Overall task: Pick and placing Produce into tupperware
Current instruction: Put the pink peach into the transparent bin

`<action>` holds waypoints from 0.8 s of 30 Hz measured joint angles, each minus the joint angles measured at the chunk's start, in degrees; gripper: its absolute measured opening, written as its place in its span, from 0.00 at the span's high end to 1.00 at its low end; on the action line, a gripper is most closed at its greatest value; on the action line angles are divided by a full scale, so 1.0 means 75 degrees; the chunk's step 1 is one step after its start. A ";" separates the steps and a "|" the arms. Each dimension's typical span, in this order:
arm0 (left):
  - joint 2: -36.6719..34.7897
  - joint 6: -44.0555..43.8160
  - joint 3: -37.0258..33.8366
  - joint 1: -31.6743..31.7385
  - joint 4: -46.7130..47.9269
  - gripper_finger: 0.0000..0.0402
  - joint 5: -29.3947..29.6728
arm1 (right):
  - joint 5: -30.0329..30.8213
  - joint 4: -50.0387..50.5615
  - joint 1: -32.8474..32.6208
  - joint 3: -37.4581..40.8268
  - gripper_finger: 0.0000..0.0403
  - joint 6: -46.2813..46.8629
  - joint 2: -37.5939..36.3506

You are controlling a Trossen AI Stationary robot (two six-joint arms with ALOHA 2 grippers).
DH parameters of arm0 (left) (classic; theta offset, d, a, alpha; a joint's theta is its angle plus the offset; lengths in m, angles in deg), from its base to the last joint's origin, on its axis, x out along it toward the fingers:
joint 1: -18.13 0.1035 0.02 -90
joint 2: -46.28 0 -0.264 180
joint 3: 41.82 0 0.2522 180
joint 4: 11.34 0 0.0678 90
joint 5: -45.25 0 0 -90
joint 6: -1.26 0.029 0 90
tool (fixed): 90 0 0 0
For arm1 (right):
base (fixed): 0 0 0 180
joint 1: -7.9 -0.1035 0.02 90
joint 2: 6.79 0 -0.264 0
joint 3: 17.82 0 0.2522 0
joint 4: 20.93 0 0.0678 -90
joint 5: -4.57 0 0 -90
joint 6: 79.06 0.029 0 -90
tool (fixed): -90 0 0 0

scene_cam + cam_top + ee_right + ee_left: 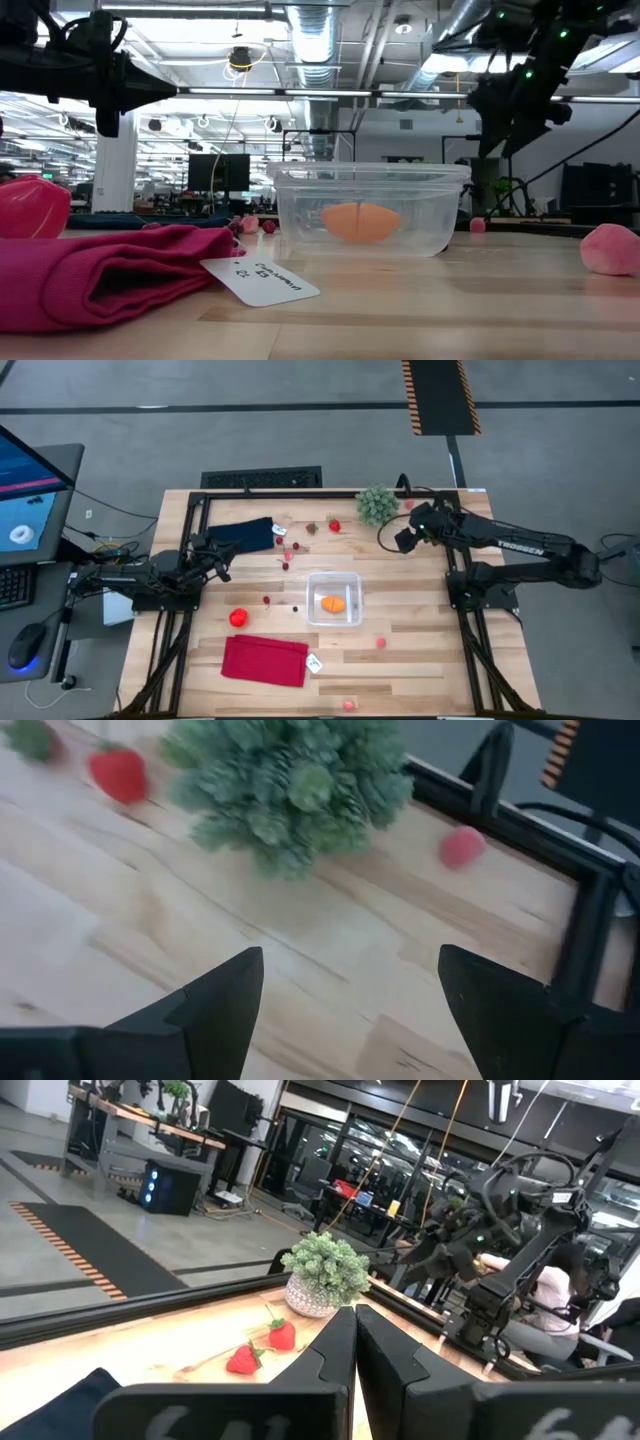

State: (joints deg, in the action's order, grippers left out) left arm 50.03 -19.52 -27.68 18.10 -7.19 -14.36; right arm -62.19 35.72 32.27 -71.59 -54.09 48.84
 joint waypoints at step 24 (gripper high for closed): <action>0.0000 -0.0198 0.0000 0.0001 0.0039 1.00 -0.0017 | -0.2403 -0.1466 0.3862 0.0000 0.19 -0.0783 0.0495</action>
State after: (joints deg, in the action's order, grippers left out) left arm 50.03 -21.00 -27.68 18.11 -6.90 -14.49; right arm -80.21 24.72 61.23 -71.59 -59.96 52.55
